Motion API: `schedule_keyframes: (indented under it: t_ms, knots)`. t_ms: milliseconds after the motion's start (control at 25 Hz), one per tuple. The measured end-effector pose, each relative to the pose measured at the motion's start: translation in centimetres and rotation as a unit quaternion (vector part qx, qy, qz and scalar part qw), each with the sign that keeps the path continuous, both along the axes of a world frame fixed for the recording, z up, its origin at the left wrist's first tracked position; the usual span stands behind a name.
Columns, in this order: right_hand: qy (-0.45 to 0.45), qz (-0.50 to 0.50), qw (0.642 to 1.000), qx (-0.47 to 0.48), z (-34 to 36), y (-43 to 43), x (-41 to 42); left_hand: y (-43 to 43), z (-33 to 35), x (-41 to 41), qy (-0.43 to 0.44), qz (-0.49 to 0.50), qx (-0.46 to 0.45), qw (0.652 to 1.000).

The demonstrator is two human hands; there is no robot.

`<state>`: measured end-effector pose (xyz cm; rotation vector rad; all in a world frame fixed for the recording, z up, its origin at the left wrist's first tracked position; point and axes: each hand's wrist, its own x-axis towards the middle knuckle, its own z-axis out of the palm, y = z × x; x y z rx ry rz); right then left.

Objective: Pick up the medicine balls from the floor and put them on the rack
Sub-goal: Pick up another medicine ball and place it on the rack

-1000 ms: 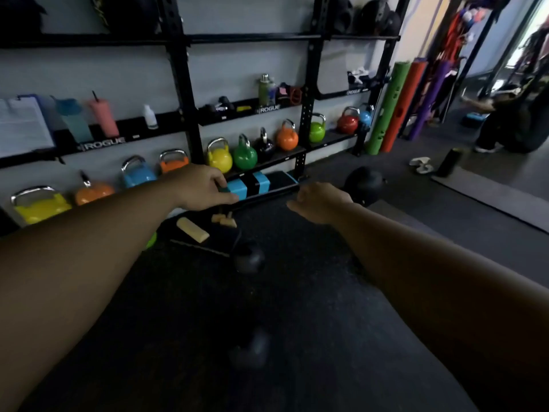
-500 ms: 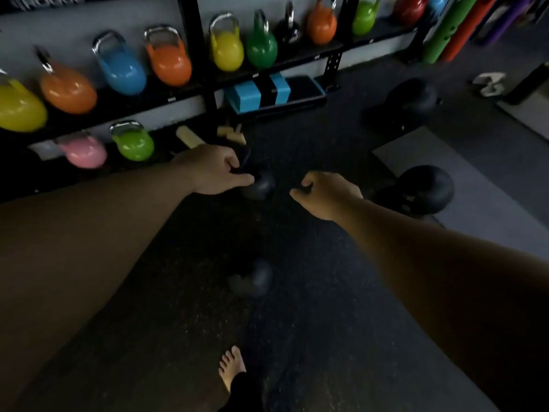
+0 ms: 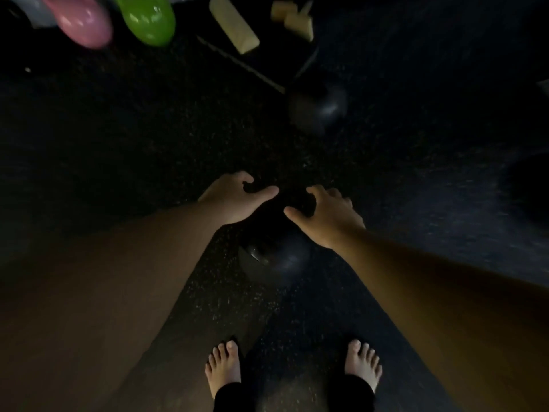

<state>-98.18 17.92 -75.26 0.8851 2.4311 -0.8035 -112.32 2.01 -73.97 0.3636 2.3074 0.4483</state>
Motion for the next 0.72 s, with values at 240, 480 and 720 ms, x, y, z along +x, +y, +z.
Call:
schedule_keyframes:
  t_ms: [240,480,720]
  knots:
    - [-0.042,0.04,0.998,-0.026,-17.0,-2.8,-0.3,-3.7,-19.3,2.3,-0.059,0.103,-0.018,0.993]
    - [-0.063,-0.025,0.992,-0.109,-22.4,-2.8,-0.8,-4.0,-24.4,3.4,-0.213,0.277,0.03,0.936]
    - [-0.005,-0.109,0.986,-0.13,-21.4,-4.9,-1.1,-4.0,-23.3,3.2,-0.194,0.308,0.057,0.93]
